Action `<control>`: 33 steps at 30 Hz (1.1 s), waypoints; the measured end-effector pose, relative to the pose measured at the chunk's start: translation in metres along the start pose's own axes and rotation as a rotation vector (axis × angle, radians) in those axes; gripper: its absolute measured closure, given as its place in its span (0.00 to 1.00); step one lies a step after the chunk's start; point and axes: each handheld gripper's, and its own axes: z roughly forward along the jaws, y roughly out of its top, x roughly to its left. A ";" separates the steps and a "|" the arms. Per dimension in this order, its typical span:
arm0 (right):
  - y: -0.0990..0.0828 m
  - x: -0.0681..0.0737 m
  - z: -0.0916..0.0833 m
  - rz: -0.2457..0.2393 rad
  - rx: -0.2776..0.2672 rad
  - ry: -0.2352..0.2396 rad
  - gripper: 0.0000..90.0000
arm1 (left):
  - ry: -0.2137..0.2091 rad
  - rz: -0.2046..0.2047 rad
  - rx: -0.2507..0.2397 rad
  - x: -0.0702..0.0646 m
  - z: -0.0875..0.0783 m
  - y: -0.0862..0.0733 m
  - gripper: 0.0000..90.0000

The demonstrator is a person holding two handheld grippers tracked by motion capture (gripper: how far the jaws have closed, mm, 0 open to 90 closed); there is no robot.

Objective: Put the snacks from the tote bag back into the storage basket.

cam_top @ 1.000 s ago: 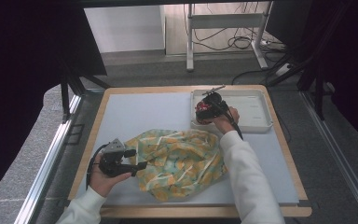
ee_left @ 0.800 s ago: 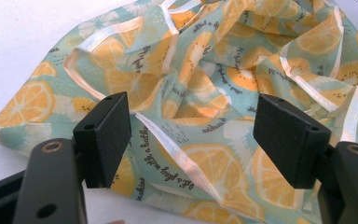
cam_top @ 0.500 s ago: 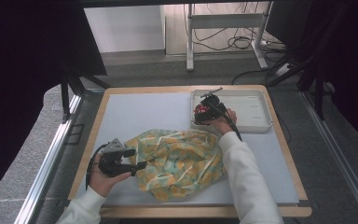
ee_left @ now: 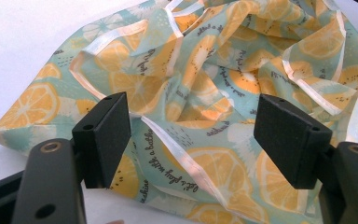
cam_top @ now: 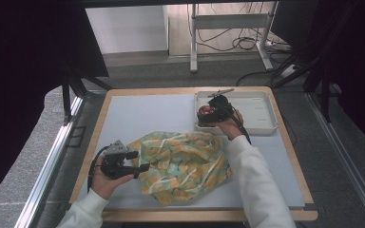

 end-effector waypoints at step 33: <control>-0.116 0.027 -0.135 -0.047 -0.220 0.151 0.28 | 0.013 -0.003 -0.008 0.000 -0.003 -0.002 0.31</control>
